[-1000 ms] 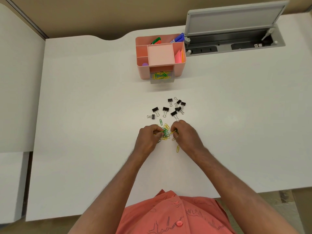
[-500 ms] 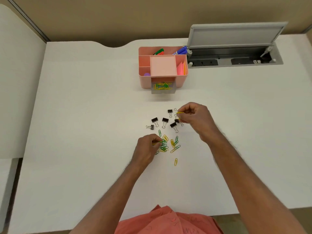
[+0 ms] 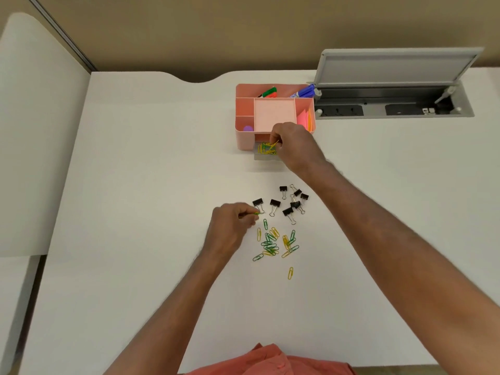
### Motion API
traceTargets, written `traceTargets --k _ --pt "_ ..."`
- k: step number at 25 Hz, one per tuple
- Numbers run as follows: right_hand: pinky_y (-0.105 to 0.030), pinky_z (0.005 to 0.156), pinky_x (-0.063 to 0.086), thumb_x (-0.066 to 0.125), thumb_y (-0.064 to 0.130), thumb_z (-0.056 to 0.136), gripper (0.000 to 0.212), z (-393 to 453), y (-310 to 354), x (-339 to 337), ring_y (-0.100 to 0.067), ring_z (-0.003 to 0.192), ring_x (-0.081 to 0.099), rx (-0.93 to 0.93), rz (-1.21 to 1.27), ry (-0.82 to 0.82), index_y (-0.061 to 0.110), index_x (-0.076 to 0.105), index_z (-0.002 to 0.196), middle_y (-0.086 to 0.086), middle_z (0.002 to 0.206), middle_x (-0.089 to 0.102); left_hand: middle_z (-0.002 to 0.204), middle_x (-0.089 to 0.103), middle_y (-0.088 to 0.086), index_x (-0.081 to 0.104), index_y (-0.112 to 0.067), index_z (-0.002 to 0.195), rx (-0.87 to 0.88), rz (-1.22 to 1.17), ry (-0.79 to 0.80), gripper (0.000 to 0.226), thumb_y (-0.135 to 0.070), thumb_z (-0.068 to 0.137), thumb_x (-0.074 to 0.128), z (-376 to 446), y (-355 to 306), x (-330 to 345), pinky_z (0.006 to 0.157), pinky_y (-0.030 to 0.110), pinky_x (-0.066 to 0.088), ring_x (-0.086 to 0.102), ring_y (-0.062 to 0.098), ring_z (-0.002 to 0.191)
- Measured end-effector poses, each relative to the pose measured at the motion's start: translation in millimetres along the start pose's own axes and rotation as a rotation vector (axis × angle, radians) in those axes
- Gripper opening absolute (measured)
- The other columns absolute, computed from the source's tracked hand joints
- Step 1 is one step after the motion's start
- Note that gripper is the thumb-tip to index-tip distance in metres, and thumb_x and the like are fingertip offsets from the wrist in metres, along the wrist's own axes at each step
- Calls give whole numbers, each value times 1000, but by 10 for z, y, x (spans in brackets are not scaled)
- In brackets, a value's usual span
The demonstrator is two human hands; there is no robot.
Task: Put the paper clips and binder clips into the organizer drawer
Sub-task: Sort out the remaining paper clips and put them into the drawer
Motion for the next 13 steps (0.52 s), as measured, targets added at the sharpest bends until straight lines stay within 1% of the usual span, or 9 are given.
traceTargets --k 2,4,6,8,9,11,13 --pt "-45 78 57 54 -5 89 25 4 -8 35 -27 89 64 -26 -28 16 11 70 97 -9 102 70 73 76 -9 81 -22 90 60 0 -31 15 -9 87 75 167 -224 -125 80 31 61 74 13 74" --pt "-44 79 57 51 -1 94 25 -14 -39 20 -27 90 66 -28 9 11 13 71 102 -9 103 72 72 74 -13 81 -19 93 144 37 -64 14 -9 87 74 349 -497 -215 78 28 61 73 11 72" --pt "-42 80 57 51 4 98 24 -80 -71 -52 -22 91 67 -18 85 -35 15 71 105 -5 103 73 72 71 -13 81 -17 95 245 111 -107 14 -8 88 73 540 -790 -267 72 24 59 70 11 68" --pt "-37 80 58 53 5 97 23 -195 -140 -147 -16 91 66 21 209 -118 18 72 103 1 101 73 74 72 -7 81 -16 96 361 234 -148 15 -8 88 71 755 -1071 -259 68 26 53 64 15 65" --pt "-35 80 58 54 6 96 22 -273 -172 -177 -14 91 66 40 250 -153 18 72 102 2 100 72 79 75 -2 81 -15 97 412 305 -160 15 -9 88 70 861 -1181 -232 69 27 52 63 16 69" --pt "-33 82 58 56 7 96 20 -424 -238 -191 -12 92 66 70 292 -200 19 71 102 3 103 70 92 77 3 80 -15 99 489 480 -142 17 -9 89 67 1073 -1320 -109 76 33 54 66 20 81" --pt "-33 83 58 56 6 96 20 -568 -295 -160 -12 93 65 89 318 -219 19 70 102 4 105 69 96 77 7 79 -13 100 522 628 -99 22 -6 89 62 1223 -1348 41 78 38 56 68 26 87"
Point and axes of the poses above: each hand's wrist, its own z-axis towards the middle knuckle, its own x-axis out of the palm, y = z × x, the point moved 6 cm from there along z, towards the middle knuckle
